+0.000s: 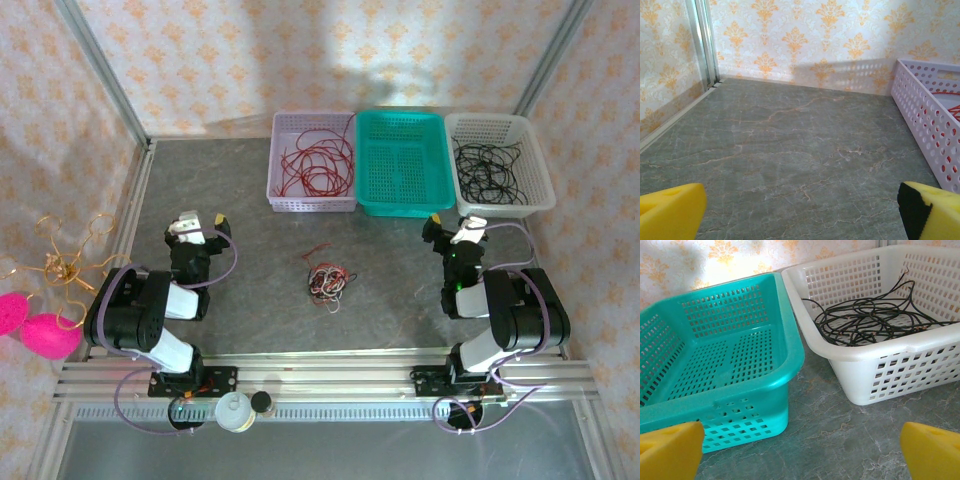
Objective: Untangle the cables
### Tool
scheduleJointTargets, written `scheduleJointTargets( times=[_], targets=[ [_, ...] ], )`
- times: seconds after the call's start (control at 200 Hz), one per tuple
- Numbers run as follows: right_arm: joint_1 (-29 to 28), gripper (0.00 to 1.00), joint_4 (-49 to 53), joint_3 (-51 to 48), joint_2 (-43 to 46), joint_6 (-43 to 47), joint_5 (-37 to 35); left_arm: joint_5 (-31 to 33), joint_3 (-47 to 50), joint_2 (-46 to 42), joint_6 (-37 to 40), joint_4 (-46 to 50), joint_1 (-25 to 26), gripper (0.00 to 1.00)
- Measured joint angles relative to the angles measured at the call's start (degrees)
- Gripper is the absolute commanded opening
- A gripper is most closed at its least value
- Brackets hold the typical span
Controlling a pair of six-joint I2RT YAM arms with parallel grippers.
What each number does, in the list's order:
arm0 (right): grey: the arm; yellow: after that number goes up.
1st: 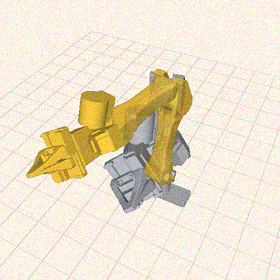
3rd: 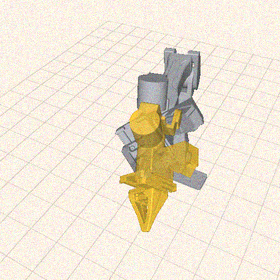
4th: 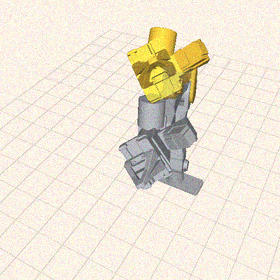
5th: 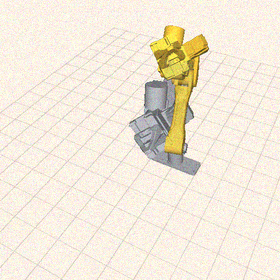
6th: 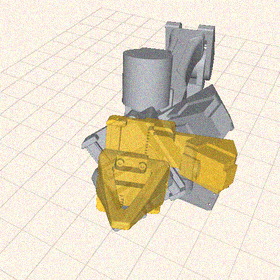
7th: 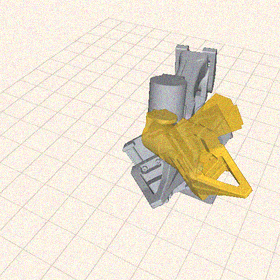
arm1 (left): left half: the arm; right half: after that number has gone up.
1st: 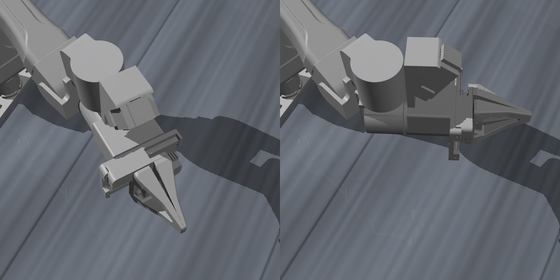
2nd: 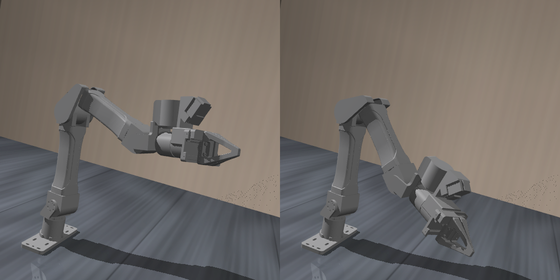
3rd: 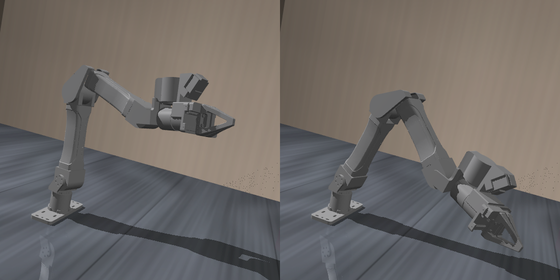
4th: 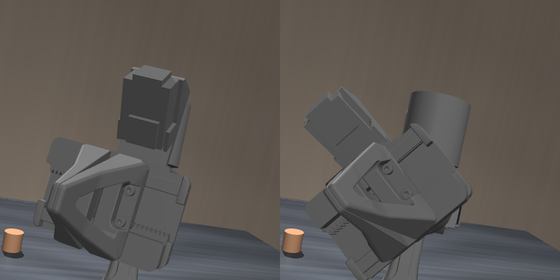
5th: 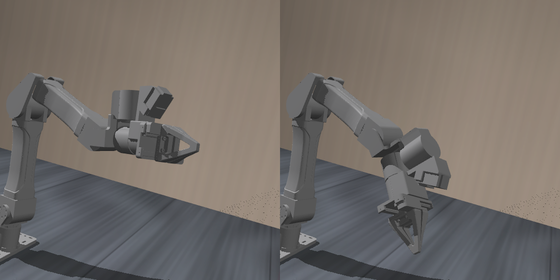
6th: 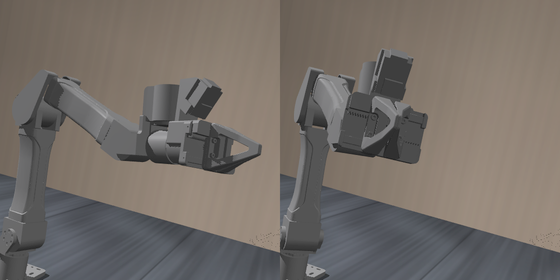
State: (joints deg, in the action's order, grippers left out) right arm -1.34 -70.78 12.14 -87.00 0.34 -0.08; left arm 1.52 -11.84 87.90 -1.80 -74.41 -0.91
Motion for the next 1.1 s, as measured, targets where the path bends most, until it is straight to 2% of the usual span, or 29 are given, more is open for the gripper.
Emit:
scheduleJointTargets(
  times=[0.155,0.395,0.496,0.631,0.676,0.721,0.821,0.881,0.916,1.096],
  targets=[
    [0.0,1.0,1.79,0.0,1.86,0.22,-0.13,1.18,-0.13,-0.02,-0.09,0.46,0.04,0.99],
    [-1.18,1.0,17.49,5.42,12.68,-0.55,-3.02,6.67,-0.35,-4.2,0.7,4.28,3.63,0.99],
    [-2.05,1.0,24.09,5.6,20.17,-1.07,-3.56,10.84,-2.93,-9.7,0.46,12.55,5.09,0.99],
    [-2.1,1.0,36.52,10.14,25.7,-6.34,-3.3,15.3,-13.46,-15.72,-5.53,33.55,5.42,0.99],
    [-2.01,1.0,41.57,13.09,25.35,-7.82,-1.42,14.6,-18.18,-16.52,-7.74,41.22,5.4,0.99],
    [-1.99,0.94,45.83,15.74,24.55,-8.59,1.86,12.83,-21.62,-16.9,-9.42,46.45,5.38,0.98],
    [-3.37,0.83,53.48,19.65,22.58,-9.68,9.22,7.04,-25.18,-17.7,-14.23,54.4,5.79,0.77],
    [-6.38,0.78,58.29,21.22,21.88,-9.92,12.68,3.61,-25.24,-18.12,-18.01,58.14,6.95,0.71],
    [-8.72,0.73,61.42,22.21,21.7,-10.01,14.16,1.7,-25.22,-18.16,-20.17,60.41,8.22,0.71],
    [-20.61,0.66,70.99,26.21,22.16,-9.22,22.08,-5.29,-23.34,-21.68,-30.05,68.52,18.14,0.71]
  ],
)
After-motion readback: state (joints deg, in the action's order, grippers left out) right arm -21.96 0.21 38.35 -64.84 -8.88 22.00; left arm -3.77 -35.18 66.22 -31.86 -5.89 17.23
